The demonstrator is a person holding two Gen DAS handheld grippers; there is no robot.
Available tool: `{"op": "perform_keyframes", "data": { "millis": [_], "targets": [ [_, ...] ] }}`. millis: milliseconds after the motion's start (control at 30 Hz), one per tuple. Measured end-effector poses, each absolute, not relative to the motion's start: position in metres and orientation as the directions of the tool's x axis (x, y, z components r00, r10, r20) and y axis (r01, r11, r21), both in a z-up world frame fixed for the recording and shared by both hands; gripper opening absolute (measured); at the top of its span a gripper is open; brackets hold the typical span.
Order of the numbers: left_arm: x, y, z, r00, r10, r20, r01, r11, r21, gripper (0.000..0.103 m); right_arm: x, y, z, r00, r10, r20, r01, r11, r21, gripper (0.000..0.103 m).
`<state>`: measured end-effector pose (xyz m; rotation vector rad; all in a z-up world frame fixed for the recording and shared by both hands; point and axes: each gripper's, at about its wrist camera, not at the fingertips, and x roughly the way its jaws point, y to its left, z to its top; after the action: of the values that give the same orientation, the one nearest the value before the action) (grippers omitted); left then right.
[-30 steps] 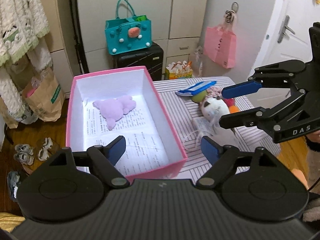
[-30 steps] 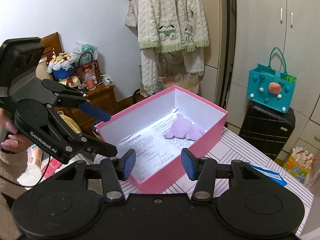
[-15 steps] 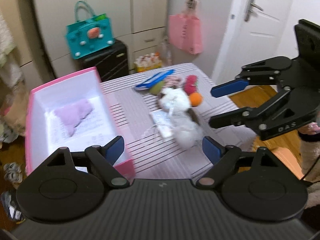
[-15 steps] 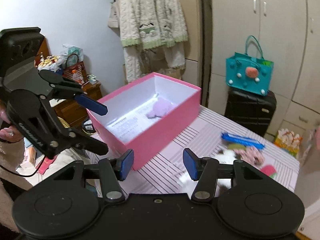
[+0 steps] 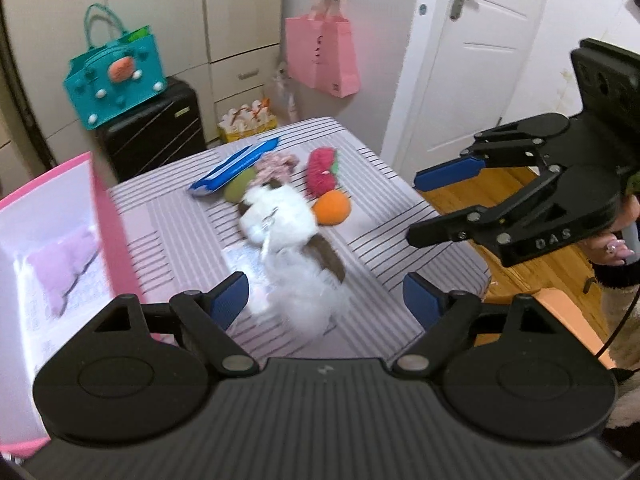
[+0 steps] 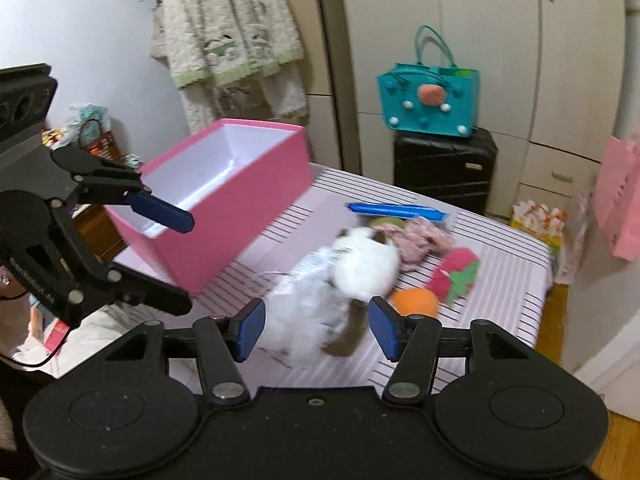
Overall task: Organize soft objects
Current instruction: 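Grasp the orange sponge egg with the left gripper while the right grasps the pink strawberry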
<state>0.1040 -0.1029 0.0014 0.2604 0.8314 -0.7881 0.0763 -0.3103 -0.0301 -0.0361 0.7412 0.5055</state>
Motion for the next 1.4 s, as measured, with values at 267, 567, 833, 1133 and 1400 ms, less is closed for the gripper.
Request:
{"op": "perform_keyframes", "data": {
  "millis": [267,567,833,1133,1400],
  "targets": [
    [0.118,-0.155,-0.022,0.422,-0.557,-0.715,0.754,0.654,-0.065,0.082,0.101,-0.355,-0.054,0.64,0.408,-0.651,-0.403,0.9,0.168,0.063],
    [0.147,-0.199,-0.062,0.437,-0.542,-0.718,0.74,0.67,-0.054,0.07,0.134,-0.391,-0.083,0.667,0.39,-0.635,-0.36,0.915,0.184,0.064],
    [0.148,-0.226,-0.083,0.512,-0.502,-0.697,0.743,0.666,0.066,0.065,0.168,-0.417,-0.116,0.64,0.42,-0.643,-0.337,0.906,0.256,0.064],
    [0.163,-0.25,-0.107,0.528,-0.43,-0.733,0.73,0.671,0.132,0.055,0.202,-0.415,-0.138,0.623,0.433,-0.651,-0.36,0.898,0.252,0.064],
    [0.162,-0.258,-0.119,0.6,-0.377,-0.706,0.706,0.664,0.245,0.055,0.223,-0.409,-0.149,0.62,0.473,-0.626,-0.388,0.878,0.28,0.064]
  ]
}}
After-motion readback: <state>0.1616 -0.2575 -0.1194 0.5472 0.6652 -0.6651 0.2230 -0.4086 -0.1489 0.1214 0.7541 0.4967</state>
